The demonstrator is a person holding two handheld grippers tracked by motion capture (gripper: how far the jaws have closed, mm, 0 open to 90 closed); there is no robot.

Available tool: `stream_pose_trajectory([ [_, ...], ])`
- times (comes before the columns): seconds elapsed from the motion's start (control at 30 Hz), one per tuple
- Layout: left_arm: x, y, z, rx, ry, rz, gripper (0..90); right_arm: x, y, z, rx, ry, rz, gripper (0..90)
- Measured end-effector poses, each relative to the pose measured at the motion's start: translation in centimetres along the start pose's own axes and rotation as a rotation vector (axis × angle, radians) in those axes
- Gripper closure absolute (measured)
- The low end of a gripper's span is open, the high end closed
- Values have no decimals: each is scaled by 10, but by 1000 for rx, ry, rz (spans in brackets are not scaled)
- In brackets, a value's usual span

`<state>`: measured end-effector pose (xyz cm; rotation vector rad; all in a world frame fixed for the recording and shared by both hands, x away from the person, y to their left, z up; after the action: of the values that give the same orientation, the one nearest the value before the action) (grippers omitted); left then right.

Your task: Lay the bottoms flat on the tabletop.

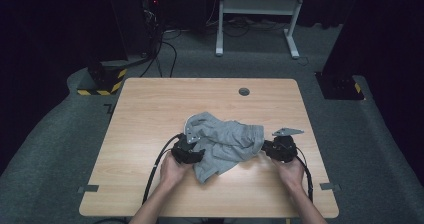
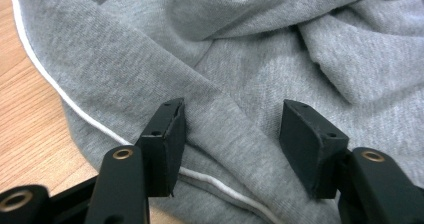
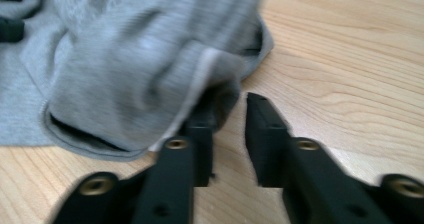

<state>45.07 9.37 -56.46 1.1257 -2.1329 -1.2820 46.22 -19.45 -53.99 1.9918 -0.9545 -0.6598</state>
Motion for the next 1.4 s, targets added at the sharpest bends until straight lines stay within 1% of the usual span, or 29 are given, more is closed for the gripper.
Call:
stream_pose_trajectory([
  [0.03, 0, 0, 0, 1, -4, 0, 438, -1, 5, -1, 25, -13, -12, 667],
  [0.07, 0, 0, 0, 1, -7, 0, 432, -3, 19, -4, 77, -8, -22, 629],
  [0.13, 0, 1, -2, -8, 7, 14, 408, -9, 32, -7, 117, 10, -30, 596],
  [0.17, 0, 1, -2, -8, 7, 14, 397, -9, 32, -7, 117, 10, -30, 596],
  [0.2, 1, 3, -3, -5, 23, 18, 390, -20, 43, -8, 144, 55, -26, 583],
  [0.27, 2, 6, -4, 0, 41, 26, 379, -32, 49, -9, 152, 101, -23, 581],
  [0.33, 3, 10, -6, 8, 43, 31, 371, -43, 50, -9, 150, 136, -36, 577],
  [0.37, 3, 10, -6, 8, 43, 31, 367, -43, 50, -9, 150, 136, -36, 577],
  [0.4, 9, 16, -7, 14, 32, 50, 364, -51, 47, -8, 128, 163, -25, 560],
  [0.43, 9, 16, -7, 14, 32, 50, 361, -51, 47, -8, 128, 163, -25, 560],
  [0.5, 18, 24, -7, 21, 11, 56, 359, -55, 31, -9, 78, 180, 11, 505],
  [0.57, 27, 26, -7, 27, 13, 72, 360, -55, 18, -10, 44, 164, 26, 466],
  [0.6, 27, 26, -7, 27, 13, 72, 361, -55, 18, -10, 44, 164, 26, 466],
  [0.63, 30, 26, -7, 26, 5, 69, 361, -52, 6, -12, 19, 166, 63, 471],
  [0.67, 35, 23, -5, 10, -13, 49, 360, -51, 1, -13, 7, 164, 59, 506],
  [0.7, 35, 23, -5, 10, -13, 49, 360, -51, 1, -13, 7, 164, 59, 506],
  [0.73, 36, 18, -3, -10, -4, 51, 359, -49, -6, -12, -21, 160, 57, 606],
  [0.77, 36, 18, -3, -10, -4, 51, 361, -49, -6, -12, -21, 160, 57, 606],
  [0.8, 36, 16, -1, -13, 1, 51, 364, -45, -11, -11, -48, 160, 38, 726],
  [0.83, 35, 15, 0, -12, 10, 53, 364, -45, -11, -11, -48, 160, 38, 726],
  [0.87, 34, 14, 1, -11, 19, 59, 365, -42, -12, -10, -65, 161, 6, 808],
  [0.9, 33, 14, 3, 3, 34, 72, 365, -42, -11, -10, -73, 159, -8, 826],
  [0.97, 32, 12, 6, 0, 29, 68, 365, -40, -7, -12, -80, 165, -20, 838],
  [1.03, 32, 10, 7, -10, 31, 69, 364, -39, -5, -14, -73, 169, -14, 840],
  [1.07, 31, 8, 9, -27, 26, 65, 362, -37, 3, -20, -54, 169, -12, 841],
  [1.13, 30, 7, 9, -23, 26, 63, 363, -36, 7, -24, -40, 168, -10, 841],
  [1.2, 30, 7, 10, -25, 27, 59, 363, -29, 18, -37, 0, 157, -11, 839],
  [1.27, 29, 7, 10, -26, 21, 55, 364, -27, 21, -42, 11, 149, -10, 838],
  [1.4, 24, 9, 13, -32, 23, 65, 366, -12, 32, -66, 59, 118, 21, 838],
])
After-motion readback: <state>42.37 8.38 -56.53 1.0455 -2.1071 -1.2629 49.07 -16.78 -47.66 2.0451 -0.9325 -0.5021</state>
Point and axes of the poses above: each handheld gripper's, and its own axes: y roughly backward along the jaws, z roughly out of its underside, x roughly to its right, the point moved 7 cm from there along -y, roughly forward along the jaws, and after that the axes turned 14 degrees about -x, right-handed, at the moved point
